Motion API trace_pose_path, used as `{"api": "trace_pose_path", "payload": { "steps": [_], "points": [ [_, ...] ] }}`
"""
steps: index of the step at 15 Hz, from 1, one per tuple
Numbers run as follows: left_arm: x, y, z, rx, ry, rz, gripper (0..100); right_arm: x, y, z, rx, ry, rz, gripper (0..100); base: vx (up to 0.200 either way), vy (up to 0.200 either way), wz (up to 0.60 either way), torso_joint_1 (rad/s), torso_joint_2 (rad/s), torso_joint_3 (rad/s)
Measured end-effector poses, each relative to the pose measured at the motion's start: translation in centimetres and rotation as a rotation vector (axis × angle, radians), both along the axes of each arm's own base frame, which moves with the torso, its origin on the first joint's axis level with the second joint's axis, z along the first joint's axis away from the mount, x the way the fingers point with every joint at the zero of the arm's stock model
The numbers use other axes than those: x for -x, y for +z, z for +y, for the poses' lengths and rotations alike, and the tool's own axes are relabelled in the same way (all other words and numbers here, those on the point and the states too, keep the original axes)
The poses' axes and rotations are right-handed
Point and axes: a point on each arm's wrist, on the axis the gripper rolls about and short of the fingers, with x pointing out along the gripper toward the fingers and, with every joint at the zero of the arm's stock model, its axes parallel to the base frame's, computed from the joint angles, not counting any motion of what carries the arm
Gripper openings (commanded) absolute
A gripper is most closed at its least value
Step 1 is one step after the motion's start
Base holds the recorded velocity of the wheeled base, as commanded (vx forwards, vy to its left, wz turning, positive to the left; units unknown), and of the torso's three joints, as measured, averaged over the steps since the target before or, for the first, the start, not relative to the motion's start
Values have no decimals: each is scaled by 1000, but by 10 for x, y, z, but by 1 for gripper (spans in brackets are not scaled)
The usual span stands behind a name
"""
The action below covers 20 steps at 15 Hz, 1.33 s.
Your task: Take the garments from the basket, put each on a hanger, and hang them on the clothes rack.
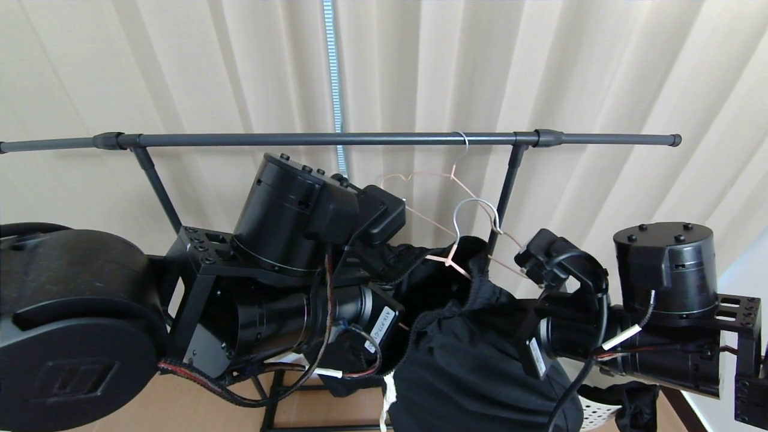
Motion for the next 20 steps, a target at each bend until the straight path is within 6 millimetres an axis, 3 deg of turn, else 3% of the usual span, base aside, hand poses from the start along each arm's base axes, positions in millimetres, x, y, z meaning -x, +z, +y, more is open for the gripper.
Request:
{"api": "trace_pose_path", "payload": {
  "steps": [10, 20],
  "points": [
    [-8, -10, -13, 49, 20, -2, 0, 10, 15, -4, -74, 27, -50, 0, 0, 0, 0, 0, 0, 0],
    [-11, -15, -21, 77, 12, -18, 0, 18, 15, -2, -185, 101, -88, 0, 0, 0, 0, 0, 0, 0]
  ]
}}
